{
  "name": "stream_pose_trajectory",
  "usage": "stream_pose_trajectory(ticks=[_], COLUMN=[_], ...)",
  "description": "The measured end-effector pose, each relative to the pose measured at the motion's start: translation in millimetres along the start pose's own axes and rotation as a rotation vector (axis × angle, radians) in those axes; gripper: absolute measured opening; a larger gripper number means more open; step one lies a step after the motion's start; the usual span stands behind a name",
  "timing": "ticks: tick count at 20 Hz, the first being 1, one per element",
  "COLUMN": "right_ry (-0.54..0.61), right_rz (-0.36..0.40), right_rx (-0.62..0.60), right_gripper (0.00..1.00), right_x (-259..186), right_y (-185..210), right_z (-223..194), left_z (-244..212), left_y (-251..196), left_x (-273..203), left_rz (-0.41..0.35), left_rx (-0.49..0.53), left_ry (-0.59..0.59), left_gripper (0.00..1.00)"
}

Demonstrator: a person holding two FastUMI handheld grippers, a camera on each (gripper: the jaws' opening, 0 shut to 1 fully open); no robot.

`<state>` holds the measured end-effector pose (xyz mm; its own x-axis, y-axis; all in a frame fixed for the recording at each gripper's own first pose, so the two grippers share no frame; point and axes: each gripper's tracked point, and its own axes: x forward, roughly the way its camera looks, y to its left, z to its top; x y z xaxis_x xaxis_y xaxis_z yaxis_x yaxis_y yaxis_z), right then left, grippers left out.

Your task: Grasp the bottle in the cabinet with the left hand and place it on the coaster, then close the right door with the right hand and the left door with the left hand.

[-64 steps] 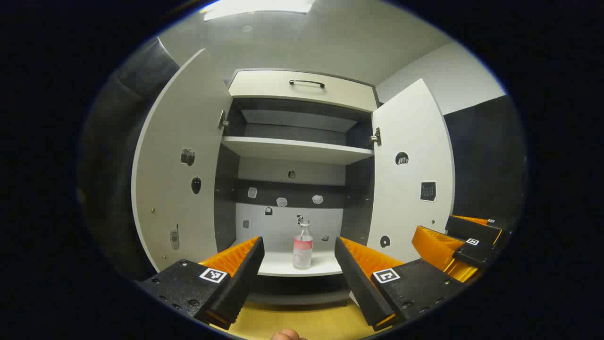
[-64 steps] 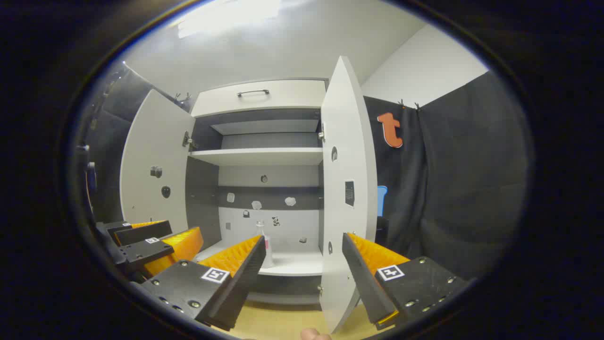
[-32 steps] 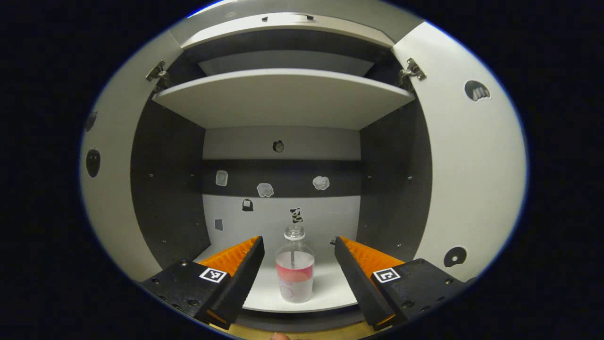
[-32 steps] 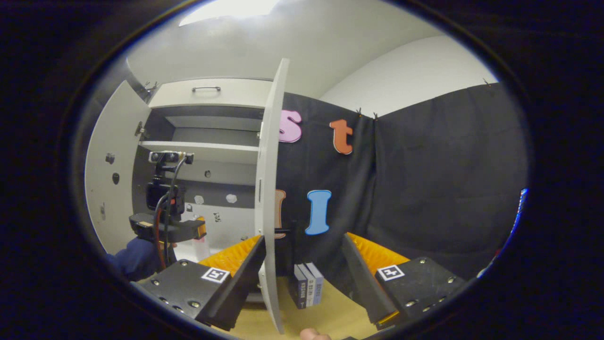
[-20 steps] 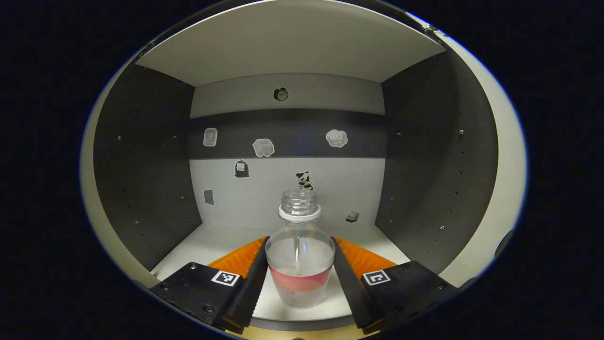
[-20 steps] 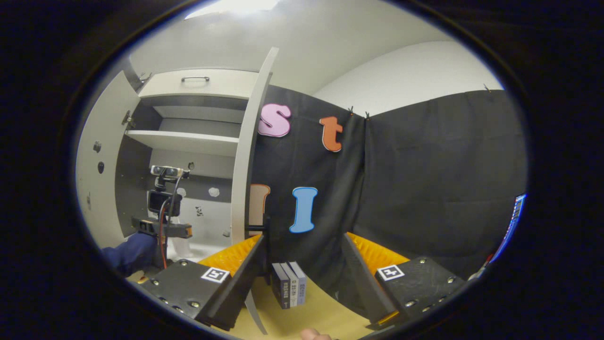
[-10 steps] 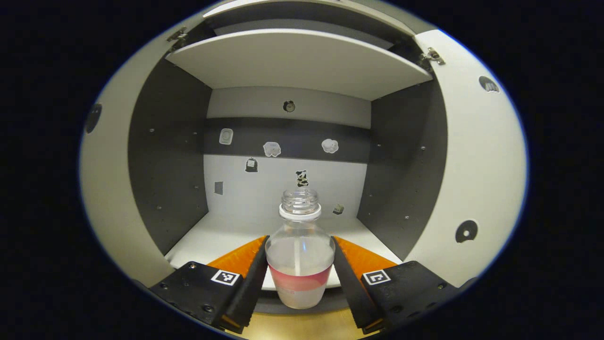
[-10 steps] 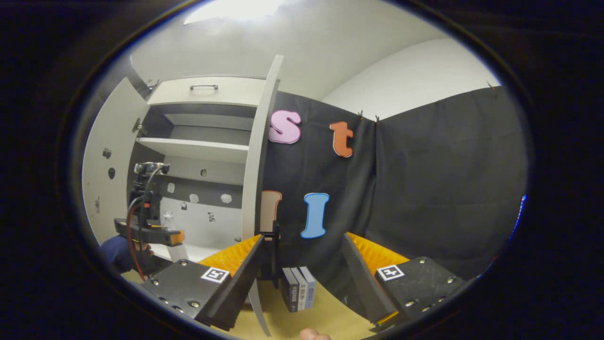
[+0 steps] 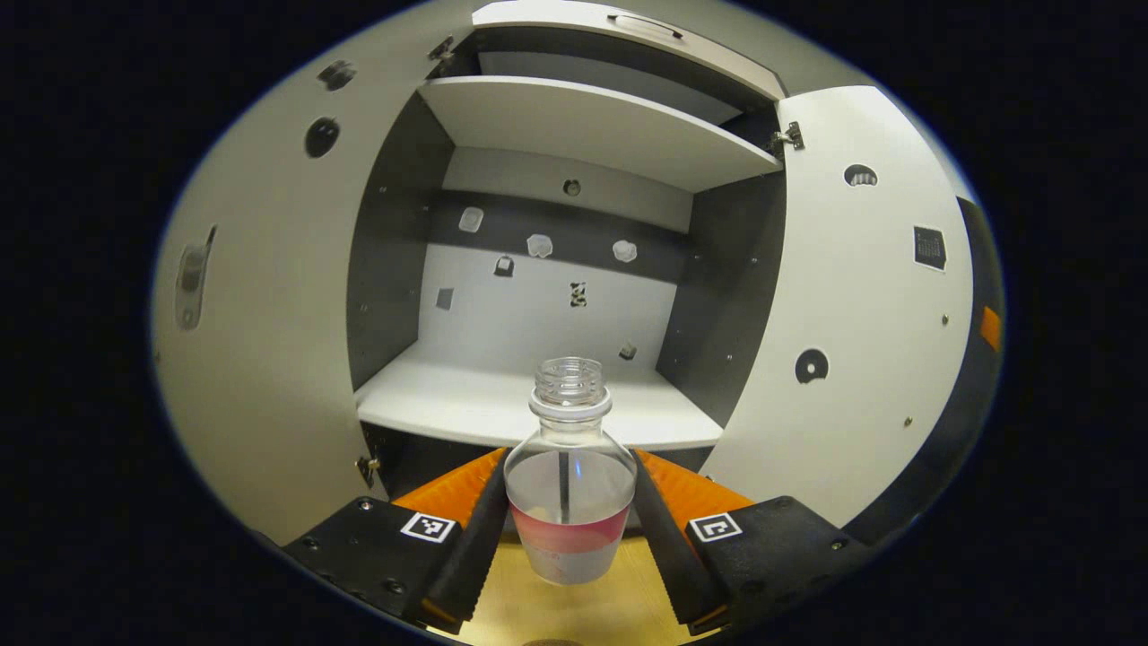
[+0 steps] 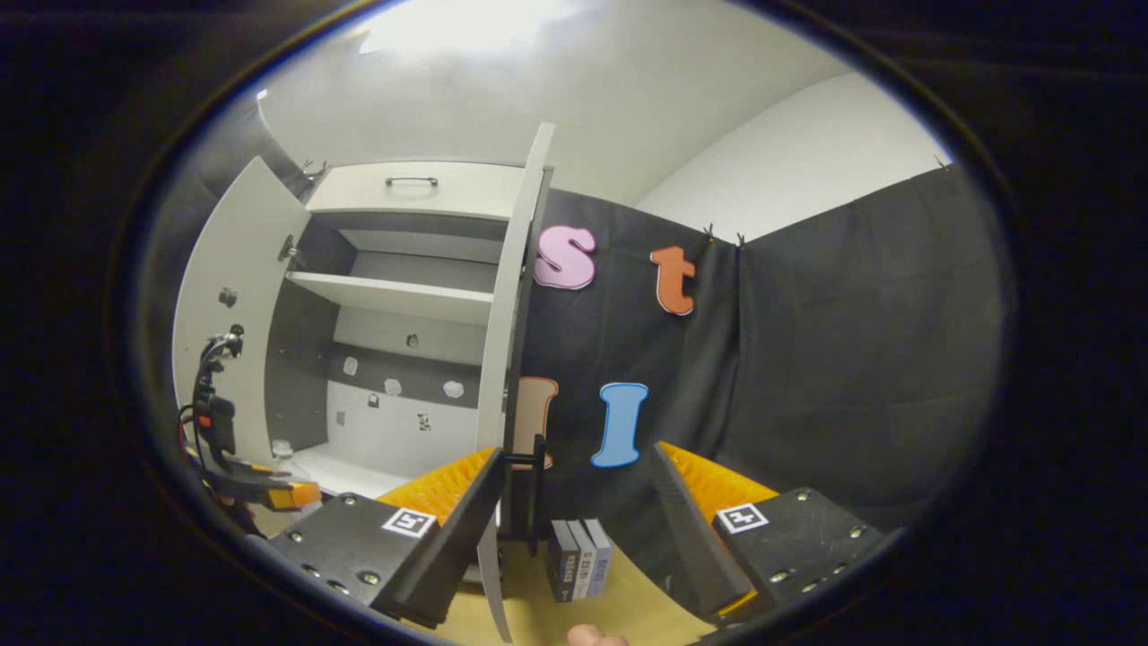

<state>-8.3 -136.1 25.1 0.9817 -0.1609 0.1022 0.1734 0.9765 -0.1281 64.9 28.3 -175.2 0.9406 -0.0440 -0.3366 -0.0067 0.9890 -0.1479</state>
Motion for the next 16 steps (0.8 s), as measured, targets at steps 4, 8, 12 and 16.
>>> stream_pose_trajectory(ticks=[4, 8, 12, 16], right_ry=[-0.019, -0.032, -0.04, -0.051], right_rz=[0.017, 0.024, 0.026, 0.027], right_rx=[-0.003, -0.009, -0.018, -0.027], right_gripper=[0.98, 0.98, 0.96, 0.96], right_x=[4.2, 6.7, 8.1, 8.4], right_y=[-1.6, -6.8, -12.9, -18.1], right_z=[4.2, 6.6, 7.4, 10.5], left_z=[-53.9, -107.2, -157.8, -204.3], left_y=[8.4, 8.2, 6.6, 6.9], left_x=[-24.2, -41.2, -53.8, -62.4], left_rz=[-0.006, -0.032, -0.047, -0.04], left_rx=[-0.012, -0.017, -0.03, -0.067], left_ry=[0.061, 0.127, 0.184, 0.242], left_gripper=[0.8, 0.8, 0.8, 0.8])
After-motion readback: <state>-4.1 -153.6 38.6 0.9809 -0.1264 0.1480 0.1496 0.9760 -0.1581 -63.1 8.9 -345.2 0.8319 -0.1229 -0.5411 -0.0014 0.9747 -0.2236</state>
